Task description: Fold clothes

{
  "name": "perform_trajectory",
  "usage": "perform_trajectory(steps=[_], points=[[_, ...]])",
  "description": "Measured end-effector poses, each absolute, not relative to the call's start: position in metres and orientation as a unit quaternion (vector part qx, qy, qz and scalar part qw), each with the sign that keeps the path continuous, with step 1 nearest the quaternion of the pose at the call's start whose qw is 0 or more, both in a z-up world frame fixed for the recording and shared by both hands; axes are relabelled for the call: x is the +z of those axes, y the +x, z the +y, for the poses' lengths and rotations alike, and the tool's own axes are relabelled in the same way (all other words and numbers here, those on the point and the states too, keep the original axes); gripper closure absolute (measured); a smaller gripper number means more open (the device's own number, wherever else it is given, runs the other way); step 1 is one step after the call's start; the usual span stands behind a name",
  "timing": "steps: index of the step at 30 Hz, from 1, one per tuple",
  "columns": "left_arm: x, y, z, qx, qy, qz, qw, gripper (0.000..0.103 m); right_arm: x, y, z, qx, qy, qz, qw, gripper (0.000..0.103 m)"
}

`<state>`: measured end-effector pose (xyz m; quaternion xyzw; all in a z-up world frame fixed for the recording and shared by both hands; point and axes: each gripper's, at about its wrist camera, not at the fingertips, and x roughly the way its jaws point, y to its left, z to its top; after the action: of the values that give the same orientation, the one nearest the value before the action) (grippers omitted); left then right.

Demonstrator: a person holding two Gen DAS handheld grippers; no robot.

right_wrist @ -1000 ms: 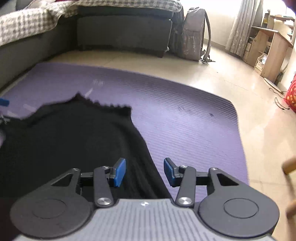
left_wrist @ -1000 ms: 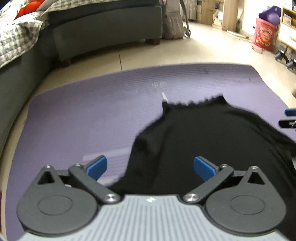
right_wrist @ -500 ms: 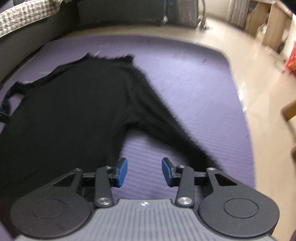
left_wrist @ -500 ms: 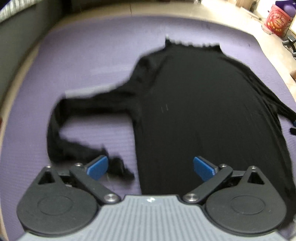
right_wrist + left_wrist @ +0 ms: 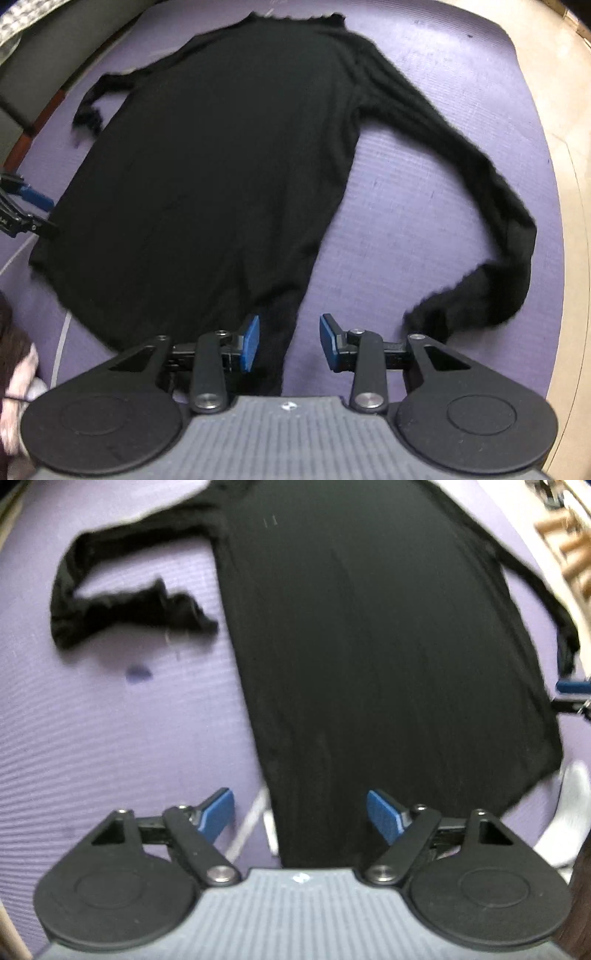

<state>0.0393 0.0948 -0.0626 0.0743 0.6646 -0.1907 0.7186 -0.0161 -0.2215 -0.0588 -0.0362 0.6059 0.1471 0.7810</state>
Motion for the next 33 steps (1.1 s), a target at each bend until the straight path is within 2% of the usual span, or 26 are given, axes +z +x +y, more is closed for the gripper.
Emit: perform_trajectory(steps=[5,8,11,12,13,15,16,23,29,30,31,32,33], points=[[-0.062,0.023,0.082,-0.205,0.127,0.671,0.701,0.04,-0.056,-0.034,-0.217,0.15,-0.038,0.622,0.767,0.066],[-0.063,0.013,0.076,-0.215,0.14,0.679,0.688,0.056,-0.061,-0.035,-0.212,0.142,-0.049,0.64,0.753,0.069],[-0.064,0.009,0.078,-0.217,0.134,0.689,0.678,0.079,-0.066,-0.035,-0.211,0.14,-0.048,0.651,0.744,0.08],[-0.065,0.008,0.08,-0.217,0.124,0.696,0.673,0.089,-0.067,-0.035,-0.212,0.141,-0.039,0.654,0.742,0.081],[-0.067,0.007,0.083,-0.219,0.114,0.702,0.668,0.094,-0.068,-0.036,-0.213,0.139,-0.033,0.654,0.743,0.083],[-0.068,0.006,0.086,-0.219,0.105,0.705,0.666,0.097,-0.067,-0.037,-0.215,0.141,-0.026,0.653,0.744,0.099],[-0.069,0.005,0.088,-0.217,0.102,0.705,0.668,0.098,-0.066,-0.037,-0.216,0.142,-0.022,0.653,0.744,0.099],[-0.06,0.002,0.098,-0.213,0.092,0.702,0.673,0.098,-0.041,-0.044,-0.224,0.151,-0.023,0.645,0.749,0.1],[-0.077,0.001,0.09,-0.203,0.14,0.713,0.657,0.092,-0.065,-0.039,-0.222,0.131,-0.058,0.677,0.722,0.1],[-0.077,0.0,0.089,-0.208,0.145,0.713,0.654,0.084,-0.066,-0.037,-0.223,0.132,-0.052,0.68,0.719,0.095],[-0.078,0.0,0.089,-0.212,0.143,0.715,0.651,0.069,-0.066,-0.036,-0.224,0.132,-0.048,0.682,0.717,0.09],[-0.078,0.0,0.09,-0.215,0.141,0.715,0.65,0.059,-0.065,-0.035,-0.225,0.133,-0.046,0.681,0.719,0.081],[-0.075,0.001,0.091,-0.218,0.139,0.709,0.656,0.04,-0.061,-0.033,-0.227,0.134,-0.045,0.673,0.726,0.076]])
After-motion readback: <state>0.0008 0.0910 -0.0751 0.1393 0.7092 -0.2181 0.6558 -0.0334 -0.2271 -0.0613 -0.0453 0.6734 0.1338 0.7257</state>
